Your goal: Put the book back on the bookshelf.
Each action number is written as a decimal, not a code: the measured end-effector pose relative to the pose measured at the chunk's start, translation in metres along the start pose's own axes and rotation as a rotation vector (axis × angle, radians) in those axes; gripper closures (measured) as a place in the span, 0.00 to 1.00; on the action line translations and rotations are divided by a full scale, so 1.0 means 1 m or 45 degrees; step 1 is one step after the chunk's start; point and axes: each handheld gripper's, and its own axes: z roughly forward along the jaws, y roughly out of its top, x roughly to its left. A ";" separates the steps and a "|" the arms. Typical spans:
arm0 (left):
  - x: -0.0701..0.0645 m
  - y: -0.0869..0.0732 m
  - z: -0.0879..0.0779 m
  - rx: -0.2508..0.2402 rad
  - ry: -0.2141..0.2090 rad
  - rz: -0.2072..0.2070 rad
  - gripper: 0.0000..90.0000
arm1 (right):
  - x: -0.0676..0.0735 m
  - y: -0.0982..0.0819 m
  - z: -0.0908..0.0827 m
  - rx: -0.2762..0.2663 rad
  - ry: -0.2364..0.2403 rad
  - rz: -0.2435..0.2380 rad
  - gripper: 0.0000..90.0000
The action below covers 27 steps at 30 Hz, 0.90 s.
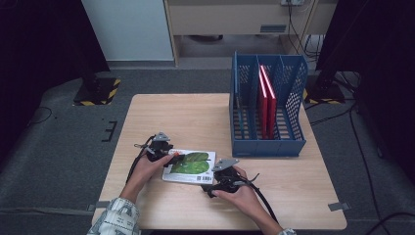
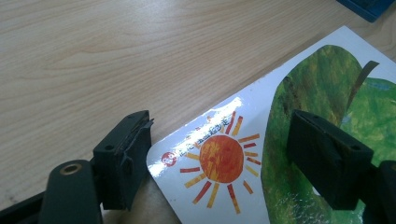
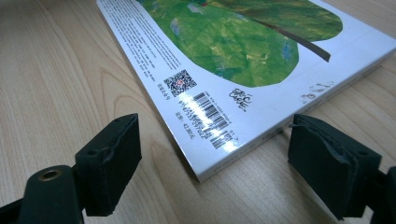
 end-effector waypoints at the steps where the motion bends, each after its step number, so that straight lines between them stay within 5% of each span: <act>1: 0.000 0.000 0.000 0.000 0.000 0.000 0.24 | 0.000 0.000 0.000 0.000 0.000 0.000 0.19; 11: -0.022 -0.010 -0.006 0.005 0.003 0.012 0.22 | 0.002 -0.009 -0.010 0.024 -0.018 -0.017 0.16; 18: -0.025 -0.011 -0.009 0.016 0.051 0.032 0.16 | 0.005 -0.012 -0.014 0.031 -0.007 -0.012 0.17; 27: -0.021 -0.013 -0.010 0.037 0.002 0.010 0.13 | 0.005 -0.015 -0.015 0.015 -0.004 -0.020 0.17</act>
